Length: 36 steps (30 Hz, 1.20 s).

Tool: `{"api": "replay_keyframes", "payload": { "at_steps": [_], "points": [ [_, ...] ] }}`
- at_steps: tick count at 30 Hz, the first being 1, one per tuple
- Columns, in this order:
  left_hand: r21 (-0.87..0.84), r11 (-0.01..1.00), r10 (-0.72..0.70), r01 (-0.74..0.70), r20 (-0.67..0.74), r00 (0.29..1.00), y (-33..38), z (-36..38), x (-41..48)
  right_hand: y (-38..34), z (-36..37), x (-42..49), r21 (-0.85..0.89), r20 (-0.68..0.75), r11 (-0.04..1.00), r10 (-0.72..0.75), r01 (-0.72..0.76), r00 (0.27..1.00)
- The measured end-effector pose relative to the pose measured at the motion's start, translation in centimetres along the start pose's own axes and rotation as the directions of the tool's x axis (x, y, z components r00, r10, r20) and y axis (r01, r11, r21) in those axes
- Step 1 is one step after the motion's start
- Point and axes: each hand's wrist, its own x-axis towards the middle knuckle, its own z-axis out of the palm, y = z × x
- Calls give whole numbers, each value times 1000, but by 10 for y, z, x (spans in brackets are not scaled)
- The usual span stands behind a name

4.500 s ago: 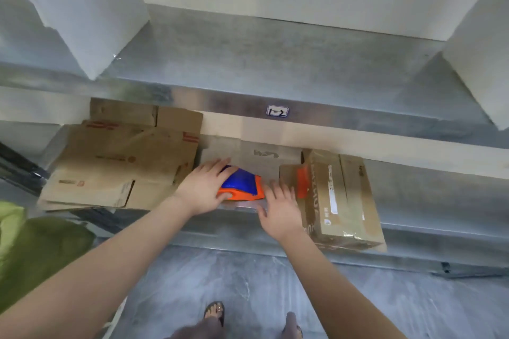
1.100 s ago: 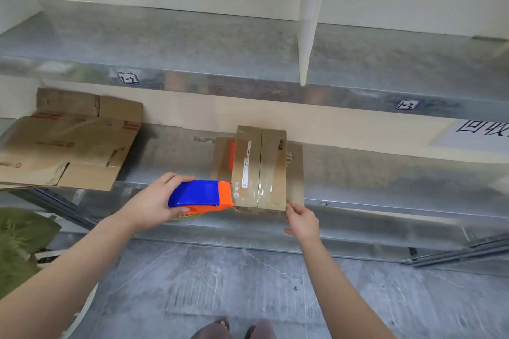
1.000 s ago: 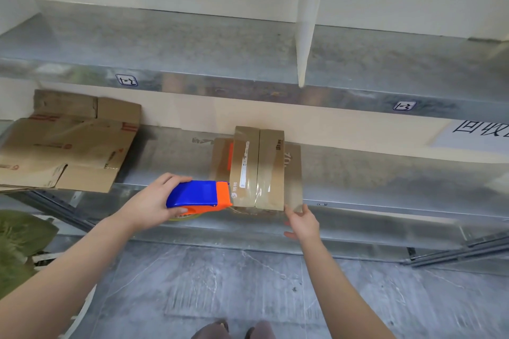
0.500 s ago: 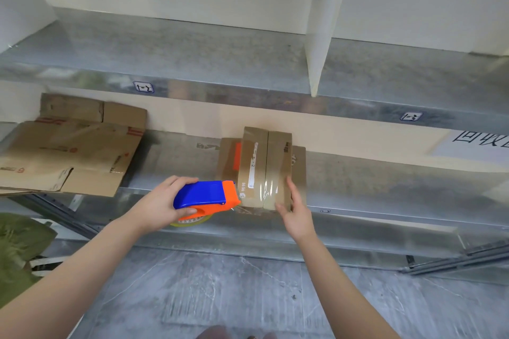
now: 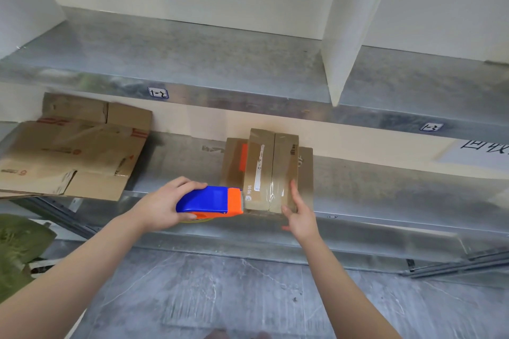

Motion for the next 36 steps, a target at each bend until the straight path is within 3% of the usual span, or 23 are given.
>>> {"api": "replay_keyframes", "payload": {
  "at_steps": [5, 10, 18, 22, 36],
  "points": [
    [13, 999, 33, -33, 7, 999, -10, -4, -1, -3, 1, -2, -38, 8, 999, 1, -1, 1000],
    [113, 994, -8, 10, -17, 1000, -29, -14, -8, -1, 2, 1, -198, -11, 979, -56, 53, 998],
    [426, 903, 30, -55, 65, 997, -11, -16, 22, -1, 0, 0, -151, -12, 988, -28, 26, 1000],
    [482, 873, 26, -77, 112, 993, 0, -9, 34, 1, 0, 2, -144, -2, 989, -35, 34, 999],
    [269, 957, -157, 111, 158, 975, 5, 13, 33, 3, 2, 5, -142, -8, 989, -35, 33, 999]
  ]
}}
